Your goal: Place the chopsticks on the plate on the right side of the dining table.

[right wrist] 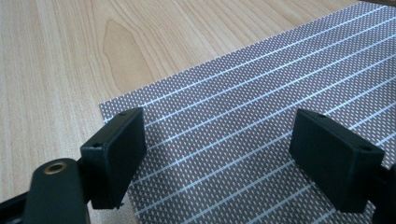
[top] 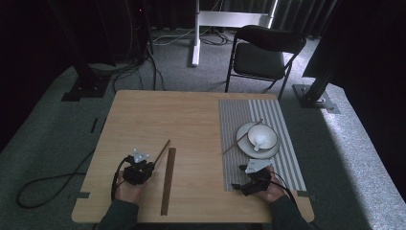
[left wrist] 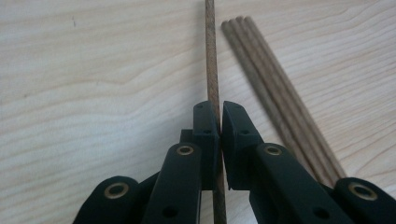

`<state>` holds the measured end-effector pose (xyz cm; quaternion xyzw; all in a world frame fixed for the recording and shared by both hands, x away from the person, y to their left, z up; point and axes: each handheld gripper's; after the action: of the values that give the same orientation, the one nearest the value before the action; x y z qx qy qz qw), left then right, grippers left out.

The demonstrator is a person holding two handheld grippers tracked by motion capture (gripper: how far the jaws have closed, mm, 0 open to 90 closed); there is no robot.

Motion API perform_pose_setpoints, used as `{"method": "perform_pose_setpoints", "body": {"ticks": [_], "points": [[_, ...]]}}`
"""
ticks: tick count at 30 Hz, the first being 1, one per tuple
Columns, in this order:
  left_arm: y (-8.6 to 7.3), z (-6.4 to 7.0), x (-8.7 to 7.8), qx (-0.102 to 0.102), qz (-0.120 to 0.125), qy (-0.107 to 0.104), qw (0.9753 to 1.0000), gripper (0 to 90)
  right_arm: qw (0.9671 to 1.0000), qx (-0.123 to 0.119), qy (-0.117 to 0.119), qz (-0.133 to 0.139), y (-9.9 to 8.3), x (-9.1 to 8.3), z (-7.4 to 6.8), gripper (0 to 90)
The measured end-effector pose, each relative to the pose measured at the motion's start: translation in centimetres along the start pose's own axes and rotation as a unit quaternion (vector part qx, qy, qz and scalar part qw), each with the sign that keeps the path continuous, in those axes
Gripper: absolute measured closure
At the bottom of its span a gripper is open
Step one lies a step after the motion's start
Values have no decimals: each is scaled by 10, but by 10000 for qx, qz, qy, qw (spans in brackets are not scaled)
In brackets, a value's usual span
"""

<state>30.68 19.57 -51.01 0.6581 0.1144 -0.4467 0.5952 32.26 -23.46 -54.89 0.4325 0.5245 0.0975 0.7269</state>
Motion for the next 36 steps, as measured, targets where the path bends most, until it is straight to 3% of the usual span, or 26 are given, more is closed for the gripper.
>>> {"method": "perform_pose_setpoints", "body": {"ticks": [8, 23, 36], "points": [[16, 9, 0, 167, 120, -110, 9997, 852, 10000, 0, 0, -1, 0, 0, 0, 176], [65, 23, -9, 624, 453, -148, 9969, 851, 10000, 2, 1, 1, 0, 0, 0, 177], [89, 37, 0, 829, 583, -281, 9945, 851, 10000, 0, -2, 0, 0, 0, 0, 177]]}}
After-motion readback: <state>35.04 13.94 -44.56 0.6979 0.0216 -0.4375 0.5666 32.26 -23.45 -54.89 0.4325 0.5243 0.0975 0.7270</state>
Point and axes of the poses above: each handheld gripper's, and its own axes: x roughly forward along the jaws, y roughly out of its top, z roughly to its right, and after that the axes turned 6 degrees about -y, right-handed
